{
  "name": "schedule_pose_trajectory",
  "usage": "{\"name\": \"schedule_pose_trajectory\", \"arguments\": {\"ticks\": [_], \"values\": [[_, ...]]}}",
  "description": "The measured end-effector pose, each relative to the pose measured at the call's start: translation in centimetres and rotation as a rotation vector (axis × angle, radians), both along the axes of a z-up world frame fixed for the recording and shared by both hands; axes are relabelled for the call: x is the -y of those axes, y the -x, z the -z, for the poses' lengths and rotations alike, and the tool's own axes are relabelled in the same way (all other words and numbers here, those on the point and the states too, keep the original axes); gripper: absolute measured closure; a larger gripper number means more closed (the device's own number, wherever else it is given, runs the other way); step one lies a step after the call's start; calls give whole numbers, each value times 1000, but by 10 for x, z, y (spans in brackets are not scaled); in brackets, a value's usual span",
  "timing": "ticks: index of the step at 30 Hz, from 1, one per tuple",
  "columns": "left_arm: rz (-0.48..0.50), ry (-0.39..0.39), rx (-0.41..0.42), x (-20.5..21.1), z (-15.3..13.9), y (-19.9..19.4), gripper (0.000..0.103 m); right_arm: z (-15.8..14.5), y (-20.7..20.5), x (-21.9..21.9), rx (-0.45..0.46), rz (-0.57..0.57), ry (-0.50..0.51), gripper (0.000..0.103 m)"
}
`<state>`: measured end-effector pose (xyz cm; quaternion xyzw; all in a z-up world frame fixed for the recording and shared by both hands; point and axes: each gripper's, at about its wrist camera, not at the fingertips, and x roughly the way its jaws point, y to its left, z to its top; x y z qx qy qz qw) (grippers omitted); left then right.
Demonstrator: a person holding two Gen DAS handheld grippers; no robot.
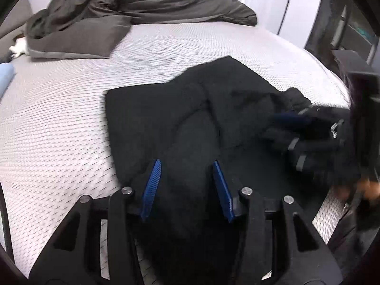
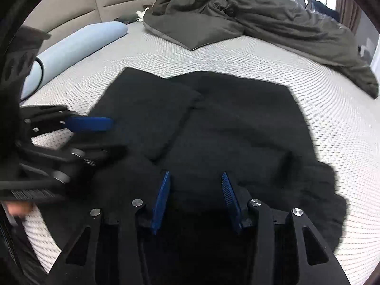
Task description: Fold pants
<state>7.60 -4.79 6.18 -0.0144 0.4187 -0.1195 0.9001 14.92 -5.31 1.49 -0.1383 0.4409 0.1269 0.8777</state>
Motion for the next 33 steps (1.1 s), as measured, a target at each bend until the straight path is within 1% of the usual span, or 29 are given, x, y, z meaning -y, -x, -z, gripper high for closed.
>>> {"name": "schedule_pose_trajectory", "arguments": {"ticks": [1,2,3,4,5,6,8,9,11,12,13,14,16,17,19,20,21,22,23,24,25,26,27,28,30,31,32,33], "values": [[-13,4,-13,-5,0,2,59,-2,-3,9,35,57,82,62],[-20,25,-26,-11,-1,4,59,-2,-6,17,30,68,71,68],[-28,32,-30,-13,-4,8,60,-4,-11,25,0,76,12,71],[-46,45,-24,-16,-11,9,60,-9,-16,26,-6,93,-45,71],[-58,61,-7,-19,-16,9,60,-13,-17,25,0,102,-66,71],[-69,72,15,-20,-23,7,60,-20,-22,17,12,101,-103,67],[-84,50,30,-17,-28,-8,60,-29,-26,7,25,71,-159,64],[-95,43,26,-16,-27,-18,60,-29,-38,-9,25,54,-174,62],[-117,60,-20,-15,-16,-39,60,-22,-61,-35,17,48,-184,62],[-120,69,-46,-15,-7,-47,60,-16,-63,-41,1,43,-186,62],[-118,52,-57,-13,-1,-51,60,-4,-77,-57,-34,40,-159,62],[-110,40,-55,-12,3,-52,60,8,-84,-68,-40,37,-113,62],[-94,42,-44,-15,5,-51,60,15,-91,-79,-22,2,-30,63],[-94,47,-44,-18,5,-50,60,15,-95,-76,-21,0,-12,62],[-112,64,-53,-25,5,-46,60,17,-104,-65,-17,75,70,62],[-123,67,-56,-26,3,-45,60,18,-104,-54,-19,112,89,62],[-141,56,-53,-25,-2,-44,60,19,-106,-47,-33,130,65,63],[-161,40,-48,-23,-7,-43,60,16,-111,-40,-52,139,-9,63],[-180,33,-26,-20,-15,-41,60,12,-115,-38,-50,149,-47,63],[-174,48,-3,-16,-21,-39,60,6,-120,-44,-31,160,-71,63],[-152,82,24,-10,-27,-39,60,1,-124,-54,-10,161,-93,63],[-132,98,31,-5,-29,-43,60,-1,-122,-60,3,150,-111,63],[-111,95,25,3,-29,-47,60,-3,-125,-72,15,129,-133,62],[-102,69,9,11,-24,-50,60,-2,-132,-84,17,115,-145,61],[-104,2,-47,25,-7,-60,60,11,-143,-104,-7,113,-118,60],[-105,-15,-51,28,-1,-63,60,24,-154,-122,-37,91,-80,60],[-91,-23,-43,28,2,-62,60,31,-159,-128,-46,78,-48,60],[-81,-24,-37,27,2,-60,60,36,-165,-139,-32,54,-6,60]]}}
